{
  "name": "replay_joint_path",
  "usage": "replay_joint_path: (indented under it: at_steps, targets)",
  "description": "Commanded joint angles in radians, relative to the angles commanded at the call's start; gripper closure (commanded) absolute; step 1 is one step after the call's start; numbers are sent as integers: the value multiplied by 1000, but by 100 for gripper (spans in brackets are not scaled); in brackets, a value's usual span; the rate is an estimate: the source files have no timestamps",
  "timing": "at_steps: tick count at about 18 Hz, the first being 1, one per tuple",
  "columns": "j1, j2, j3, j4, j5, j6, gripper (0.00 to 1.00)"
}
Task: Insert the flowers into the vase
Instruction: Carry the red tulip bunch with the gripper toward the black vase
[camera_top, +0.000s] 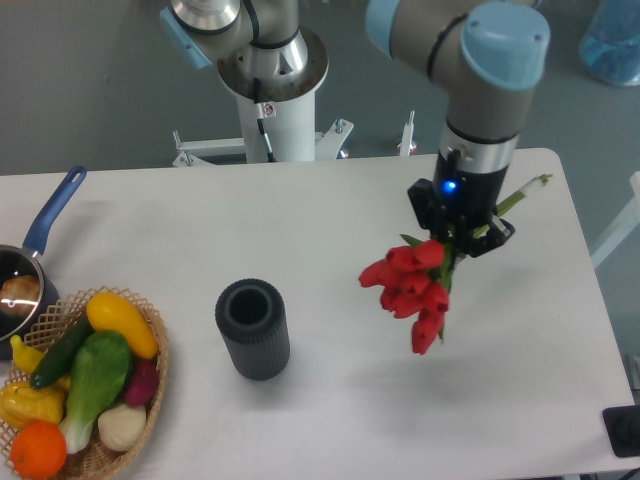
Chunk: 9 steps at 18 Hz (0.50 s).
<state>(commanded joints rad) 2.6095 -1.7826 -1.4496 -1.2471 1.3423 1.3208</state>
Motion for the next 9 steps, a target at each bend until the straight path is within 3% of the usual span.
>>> replay_joint_path:
  at_steps: [9]
  targets:
    - [-41,57,-8,26,-150,-190,100]
